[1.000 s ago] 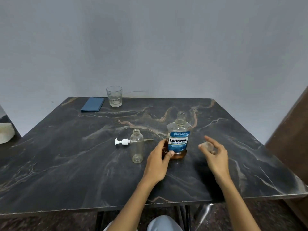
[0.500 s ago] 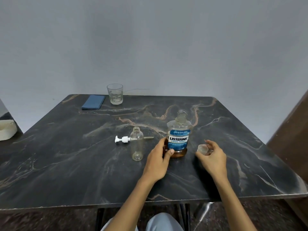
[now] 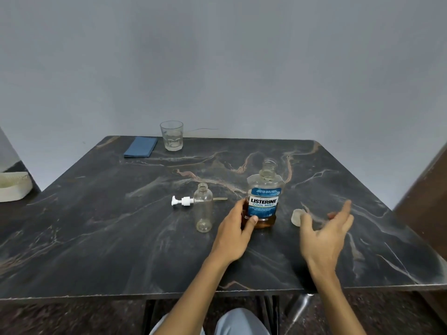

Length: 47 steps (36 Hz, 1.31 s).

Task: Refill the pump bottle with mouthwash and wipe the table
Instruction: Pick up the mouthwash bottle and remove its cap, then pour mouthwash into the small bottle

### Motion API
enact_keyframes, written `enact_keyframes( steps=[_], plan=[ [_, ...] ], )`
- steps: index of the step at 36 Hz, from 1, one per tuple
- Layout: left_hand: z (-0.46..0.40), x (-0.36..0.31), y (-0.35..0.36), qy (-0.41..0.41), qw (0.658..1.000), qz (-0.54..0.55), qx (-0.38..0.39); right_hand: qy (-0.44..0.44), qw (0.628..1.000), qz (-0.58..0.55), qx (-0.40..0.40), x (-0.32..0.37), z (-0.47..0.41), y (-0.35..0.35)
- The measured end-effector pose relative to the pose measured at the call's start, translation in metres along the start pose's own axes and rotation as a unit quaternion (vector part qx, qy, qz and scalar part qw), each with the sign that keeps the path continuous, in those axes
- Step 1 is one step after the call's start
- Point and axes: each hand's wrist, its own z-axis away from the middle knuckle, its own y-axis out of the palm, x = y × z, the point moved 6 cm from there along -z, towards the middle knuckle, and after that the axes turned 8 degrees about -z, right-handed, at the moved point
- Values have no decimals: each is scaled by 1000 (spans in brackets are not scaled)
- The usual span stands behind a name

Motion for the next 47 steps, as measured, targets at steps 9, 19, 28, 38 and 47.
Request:
enact_keyframes(
  steps=[9, 19, 28, 38, 47],
  plan=[
    [4, -1, -2, -3, 1000, 4, -12, -160, 981, -70, 85, 63, 25, 62],
    [6, -8, -5, 7, 1000, -6, -7, -153, 977, -96, 116, 49, 17, 90],
    [7, -12, -6, 5, 1000, -15, -7, -152, 979, -89, 105, 42, 19, 94],
    [75, -44, -42, 67, 953, -154, -252, -148, 976, -99, 128, 42, 20, 94],
    [48, -15, -104, 17, 933, -64, -355, -125, 979, -96, 131, 35, 20, 95]
  ],
)
